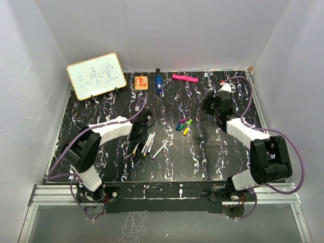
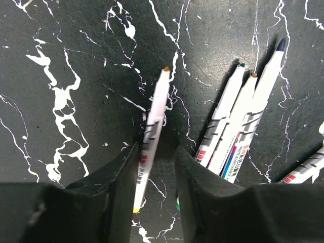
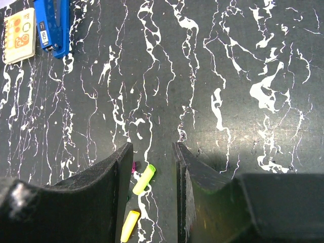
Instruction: Insert the pens into the pen caps
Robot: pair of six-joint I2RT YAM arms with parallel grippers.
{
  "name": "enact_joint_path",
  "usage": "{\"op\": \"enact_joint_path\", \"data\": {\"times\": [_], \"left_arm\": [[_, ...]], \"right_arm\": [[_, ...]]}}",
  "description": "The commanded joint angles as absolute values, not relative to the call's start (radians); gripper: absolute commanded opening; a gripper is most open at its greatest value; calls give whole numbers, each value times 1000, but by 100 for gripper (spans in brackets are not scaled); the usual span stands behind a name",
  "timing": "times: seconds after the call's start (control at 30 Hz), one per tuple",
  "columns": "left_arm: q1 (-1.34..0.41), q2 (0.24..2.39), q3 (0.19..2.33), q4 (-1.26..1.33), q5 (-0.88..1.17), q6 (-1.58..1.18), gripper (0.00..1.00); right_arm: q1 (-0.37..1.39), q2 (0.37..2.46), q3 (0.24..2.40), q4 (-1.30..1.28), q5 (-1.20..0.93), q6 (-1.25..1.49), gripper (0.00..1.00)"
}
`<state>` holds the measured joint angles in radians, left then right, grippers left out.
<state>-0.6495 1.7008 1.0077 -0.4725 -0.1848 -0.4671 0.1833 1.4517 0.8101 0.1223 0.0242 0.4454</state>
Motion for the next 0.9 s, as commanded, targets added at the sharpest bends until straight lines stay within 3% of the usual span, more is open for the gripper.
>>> {"op": "enact_joint_path", "data": {"times": [0.0,0.13,0.27,0.33,0.87], "left_arm": [[-657,1746,1032,-533,-206,-477,29],[-657,1795,1052,-594,-232,-489,15],[-657,1818,1045,-620,-246,-494,10],[-657,1822,1039,-620,-249,-497,0],[-657,1803,1060,-585,-283,-405,0]], "right_arm": [[189,1407,842,139,47,436,34],[192,1392,839,129,61,437,34],[200,1381,836,111,68,445,34],[211,1379,836,88,69,449,34],[439,1417,776,-125,226,487,36]]}}
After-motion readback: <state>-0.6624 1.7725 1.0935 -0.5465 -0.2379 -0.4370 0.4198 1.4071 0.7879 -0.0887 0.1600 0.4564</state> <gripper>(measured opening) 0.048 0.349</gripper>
